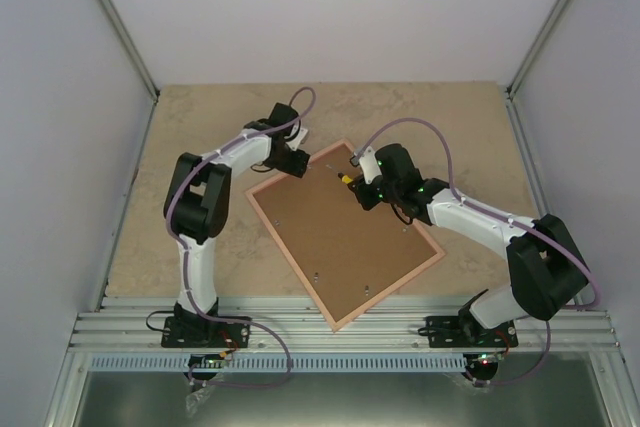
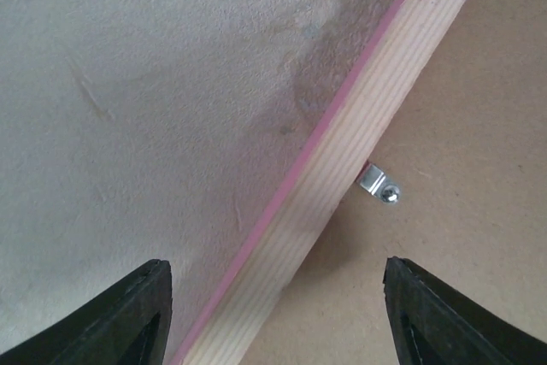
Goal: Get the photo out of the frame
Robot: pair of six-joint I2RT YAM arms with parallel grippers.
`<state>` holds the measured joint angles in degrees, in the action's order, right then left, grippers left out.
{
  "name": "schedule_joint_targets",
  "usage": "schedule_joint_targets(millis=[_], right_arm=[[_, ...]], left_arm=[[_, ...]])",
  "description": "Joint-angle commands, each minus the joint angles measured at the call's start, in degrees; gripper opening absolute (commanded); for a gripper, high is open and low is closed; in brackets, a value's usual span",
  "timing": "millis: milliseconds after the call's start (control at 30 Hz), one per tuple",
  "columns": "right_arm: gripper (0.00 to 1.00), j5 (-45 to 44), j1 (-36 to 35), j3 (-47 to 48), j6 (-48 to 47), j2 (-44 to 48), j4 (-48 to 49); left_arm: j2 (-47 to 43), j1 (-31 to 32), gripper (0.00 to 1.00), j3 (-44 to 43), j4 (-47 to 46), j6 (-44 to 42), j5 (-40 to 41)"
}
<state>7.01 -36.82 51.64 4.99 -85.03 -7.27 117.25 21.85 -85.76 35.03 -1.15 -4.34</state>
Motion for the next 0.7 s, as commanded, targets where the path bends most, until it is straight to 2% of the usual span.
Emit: schedule_joint_targets(millis=[0, 267, 500, 667], right_arm=[[0.0, 0.5, 0.3, -0.5, -1.0, 0.9, 0.8], [0.0, 0.5, 0.3, -0.2, -1.2, 0.5, 0.5], [0.0, 0.9, 0.4, 0.2, -1.3, 0.0, 0.3], [0.0, 1.1, 0.4, 0.4, -1.3, -0.1, 0.2]], left_arm=[[2.8, -0.1, 0.68, -2.4, 0.6, -2.7, -0.8], [6.1, -0.5, 0.51, -3.9, 1.2, -1.9, 0.3], [5.5, -1.1, 0.33, -3.1, 1.6, -0.3, 1.1], [4.4, -1.1, 0.24, -0.7, 0.8, 2.6, 0.9]])
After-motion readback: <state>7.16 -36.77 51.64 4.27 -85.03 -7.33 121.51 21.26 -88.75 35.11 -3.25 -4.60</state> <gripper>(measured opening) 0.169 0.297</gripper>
